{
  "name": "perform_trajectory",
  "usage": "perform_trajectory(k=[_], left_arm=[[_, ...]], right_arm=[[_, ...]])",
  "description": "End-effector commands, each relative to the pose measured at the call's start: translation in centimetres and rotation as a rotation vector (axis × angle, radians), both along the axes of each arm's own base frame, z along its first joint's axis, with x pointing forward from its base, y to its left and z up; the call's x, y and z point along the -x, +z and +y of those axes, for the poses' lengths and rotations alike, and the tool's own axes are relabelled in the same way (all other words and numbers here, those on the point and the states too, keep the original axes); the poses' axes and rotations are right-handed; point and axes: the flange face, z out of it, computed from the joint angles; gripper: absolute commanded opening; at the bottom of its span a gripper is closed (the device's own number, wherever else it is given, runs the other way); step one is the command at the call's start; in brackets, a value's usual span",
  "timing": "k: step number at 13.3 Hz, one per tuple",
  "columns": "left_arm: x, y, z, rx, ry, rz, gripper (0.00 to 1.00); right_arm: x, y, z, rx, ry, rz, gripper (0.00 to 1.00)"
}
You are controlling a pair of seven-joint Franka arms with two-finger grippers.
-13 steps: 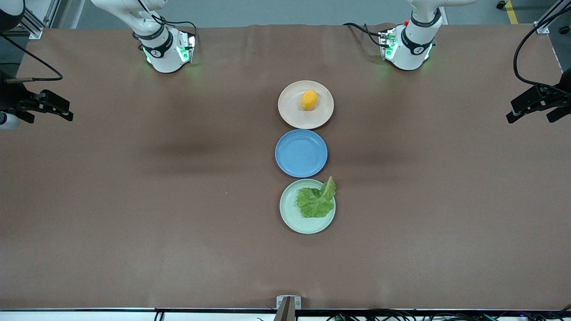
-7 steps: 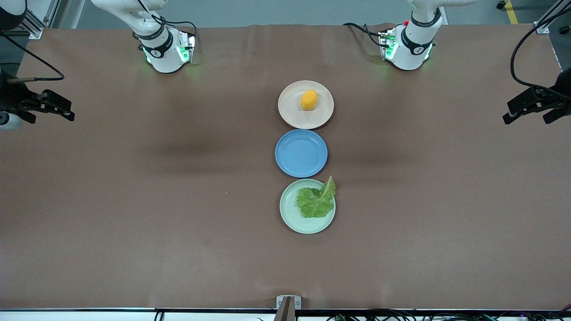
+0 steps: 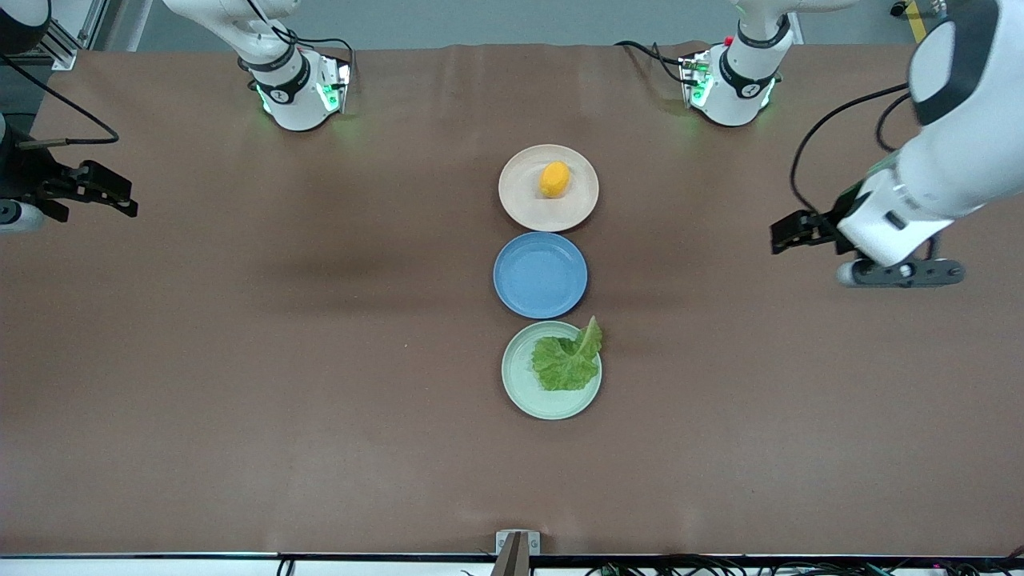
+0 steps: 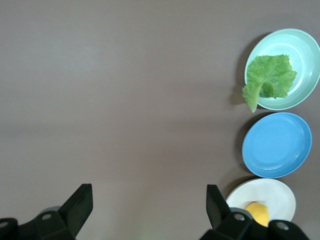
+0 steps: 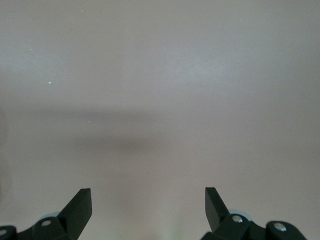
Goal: Pick lemon and lettuce from plates
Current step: 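Reach the left gripper to the lettuce while the right gripper reaches the lemon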
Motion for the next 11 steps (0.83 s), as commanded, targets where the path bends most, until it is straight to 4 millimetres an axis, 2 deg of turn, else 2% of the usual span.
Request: perform_trajectory(k=[1,3,5,7,8,11], left_arm=[[-1.0,-2.7,-4.8,-0.006,0.046,0.007,1.0],[-1.1,-5.8,-10.4,-0.003,0.079,-0.003,1.0],[-1.7,-8.6,-14.0,0.021,0.156,-0.037,1.0],[-2.4,-11.3,-18.1,0.043,0.226,-0.057,1.0],[-3.1,-12.2,-19.5,0.045,0.283,-0.058,1.0],[-4.2,-16.4,-23.4,0.021,0.386,-0.092,1.0]], right_arm=[[0.4,0.4,-0.2,-0.03,0.0,-0.008,1.0],[0.3,0.5,-0.1,-0.029,0.001,-0.017,1.0],[0.1,0.9,-0.1,-0.03,0.001,-0.029,1.0],[0.0,2.6,0.1,-0.025,0.011,-0.055,1.0],[-0.4,2.3,0.2,-0.024,0.01,-0.051,1.0],[-4.2,-3.5,0.2,-0.025,0.014,0.02,1.0]])
